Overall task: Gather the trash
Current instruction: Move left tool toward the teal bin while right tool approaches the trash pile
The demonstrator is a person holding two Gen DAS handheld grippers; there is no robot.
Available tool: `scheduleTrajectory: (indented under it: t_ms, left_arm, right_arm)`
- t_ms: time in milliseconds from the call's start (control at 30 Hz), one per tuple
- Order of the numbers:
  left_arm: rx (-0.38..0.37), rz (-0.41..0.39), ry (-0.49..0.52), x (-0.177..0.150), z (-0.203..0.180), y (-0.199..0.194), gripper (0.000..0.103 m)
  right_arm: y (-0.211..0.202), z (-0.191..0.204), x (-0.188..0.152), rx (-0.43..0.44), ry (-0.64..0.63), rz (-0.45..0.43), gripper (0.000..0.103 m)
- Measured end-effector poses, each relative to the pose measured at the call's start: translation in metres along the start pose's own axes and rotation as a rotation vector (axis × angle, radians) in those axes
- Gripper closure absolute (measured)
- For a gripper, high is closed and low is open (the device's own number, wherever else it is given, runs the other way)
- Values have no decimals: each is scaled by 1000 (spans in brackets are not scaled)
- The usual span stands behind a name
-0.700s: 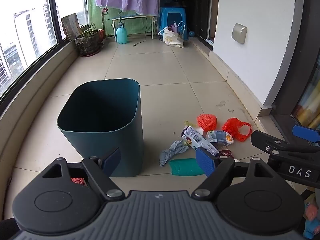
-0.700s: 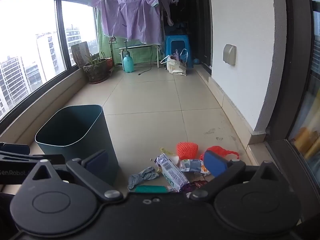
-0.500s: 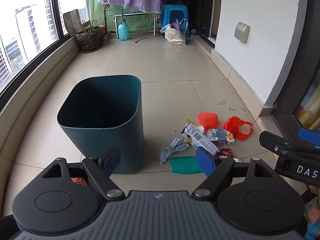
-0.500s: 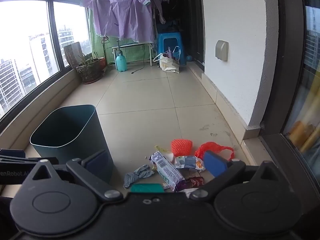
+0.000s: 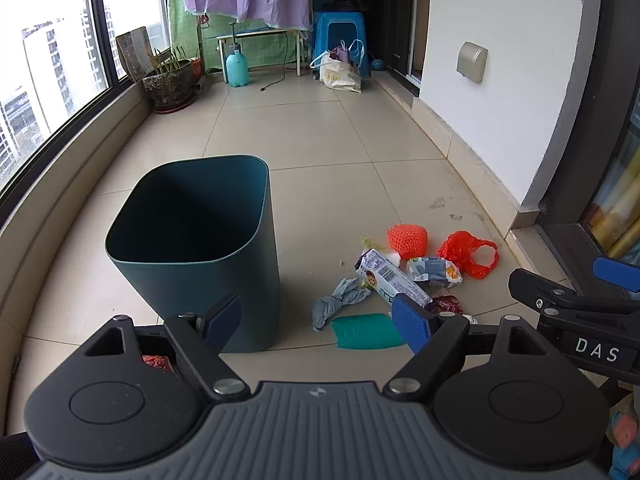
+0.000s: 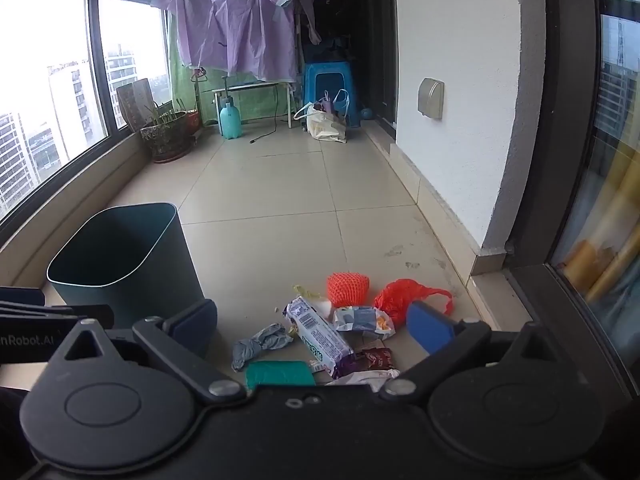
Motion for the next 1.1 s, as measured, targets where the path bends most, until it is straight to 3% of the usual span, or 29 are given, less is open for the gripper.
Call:
scheduleTrajectory:
  t_ms: [1100]
  left_arm:
    - [14, 29, -29, 3, 12, 7, 21]
  right_arm:
    - [10, -1, -2, 6, 14, 75, 3]
Point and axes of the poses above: each gripper's, at about its wrist camera, not at the fingertips, and y roughly the way its jaws point, z to its left, x to its top, the point moved 2 cm from there along y, roughly the way its jaws point, and after that the axes turned 2 degrees about -z, right-handed, at the moved point
